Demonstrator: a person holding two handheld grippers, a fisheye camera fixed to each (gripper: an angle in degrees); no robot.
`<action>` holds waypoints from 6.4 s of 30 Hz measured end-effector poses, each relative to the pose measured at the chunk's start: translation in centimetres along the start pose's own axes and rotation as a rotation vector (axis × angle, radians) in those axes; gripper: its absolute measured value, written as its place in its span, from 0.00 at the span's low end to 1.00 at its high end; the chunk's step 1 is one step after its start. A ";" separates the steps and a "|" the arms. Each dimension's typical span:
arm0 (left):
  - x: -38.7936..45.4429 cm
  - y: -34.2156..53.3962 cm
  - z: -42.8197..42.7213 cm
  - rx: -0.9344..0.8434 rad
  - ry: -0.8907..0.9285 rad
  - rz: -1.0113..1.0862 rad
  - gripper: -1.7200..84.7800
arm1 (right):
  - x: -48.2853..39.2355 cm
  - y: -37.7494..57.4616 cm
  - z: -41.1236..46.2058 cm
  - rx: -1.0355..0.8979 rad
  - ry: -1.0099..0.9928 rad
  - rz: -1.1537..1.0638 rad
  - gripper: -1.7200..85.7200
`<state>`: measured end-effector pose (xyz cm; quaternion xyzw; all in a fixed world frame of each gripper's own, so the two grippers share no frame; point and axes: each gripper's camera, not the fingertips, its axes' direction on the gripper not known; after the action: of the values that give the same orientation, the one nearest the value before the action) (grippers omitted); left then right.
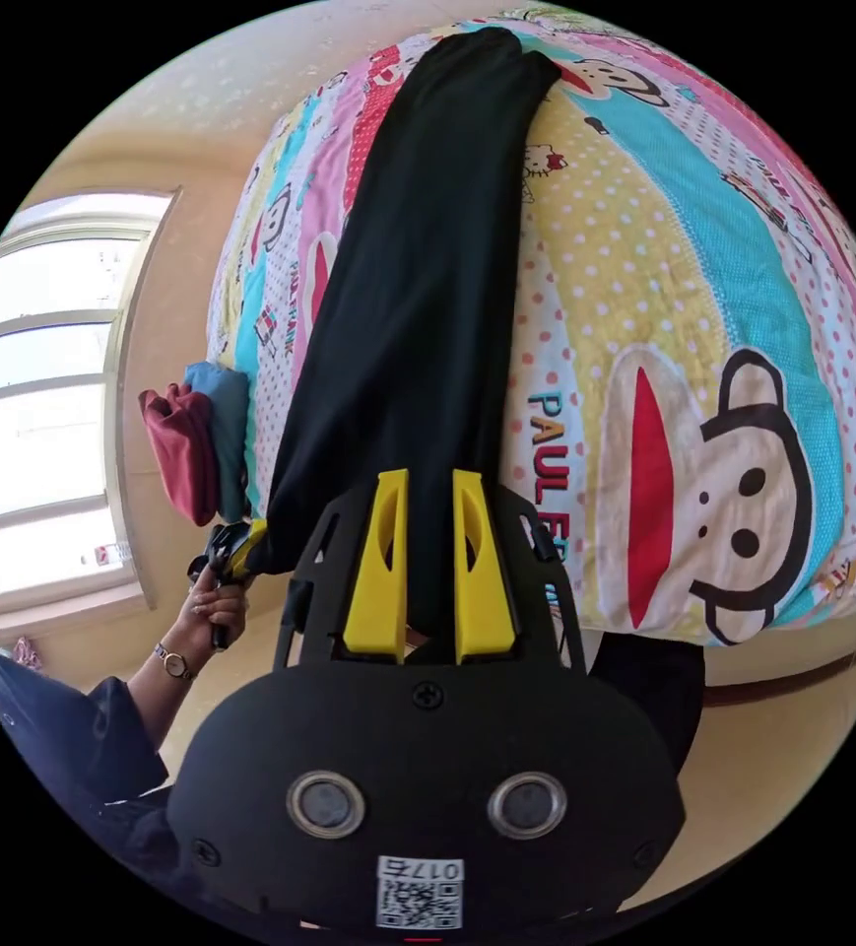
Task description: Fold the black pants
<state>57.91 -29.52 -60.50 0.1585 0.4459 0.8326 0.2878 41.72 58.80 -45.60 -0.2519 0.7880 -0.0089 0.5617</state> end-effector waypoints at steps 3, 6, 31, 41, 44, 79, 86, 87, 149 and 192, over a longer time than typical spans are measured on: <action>0.0 0.1 0.5 -0.004 -0.001 -0.007 0.03 | 0.4 -0.3 2.7 -0.031 0.003 0.071 0.10; 0.0 0.4 1.2 -0.026 -0.006 0.005 0.03 | 0.1 -0.4 3.0 -0.032 0.011 0.053 0.06; 9.2 -2.5 15.3 -0.109 -0.577 0.620 0.21 | 9.0 -7.5 1.9 0.014 -0.219 0.010 0.14; 3.9 3.1 22.6 -0.448 -0.663 0.601 0.07 | 10.1 -2.3 -1.8 -0.152 -0.192 -0.127 0.07; 0.0 5.7 23.9 -0.561 -0.727 0.505 0.08 | 11.6 1.2 -3.3 -0.299 -0.117 -0.223 0.07; 0.0 -2.3 30.3 -0.591 -0.158 0.704 0.07 | 29.9 -2.4 -11.8 -0.159 -0.865 -0.311 0.04; 7.0 11.4 29.3 -0.606 -0.005 0.963 0.07 | 24.6 6.4 -25.5 -0.149 -0.953 -0.617 0.02; 8.7 14.1 29.1 -0.581 0.040 1.015 0.07 | 24.2 6.9 -27.1 -0.135 -0.962 -0.651 0.02; -7.7 6.1 50.2 0.014 -0.545 0.309 0.23 | 32.6 -5.3 -17.0 -0.340 -0.317 -0.067 0.20; -13.2 8.0 1.5 -0.161 -0.627 -0.497 0.01 | -1.6 -4.5 10.0 -1.374 1.212 -0.425 0.03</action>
<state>66.32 -40.23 -53.08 0.2690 0.2946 0.6813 0.6137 52.77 58.18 -46.59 -0.6191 0.7162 0.2264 -0.2293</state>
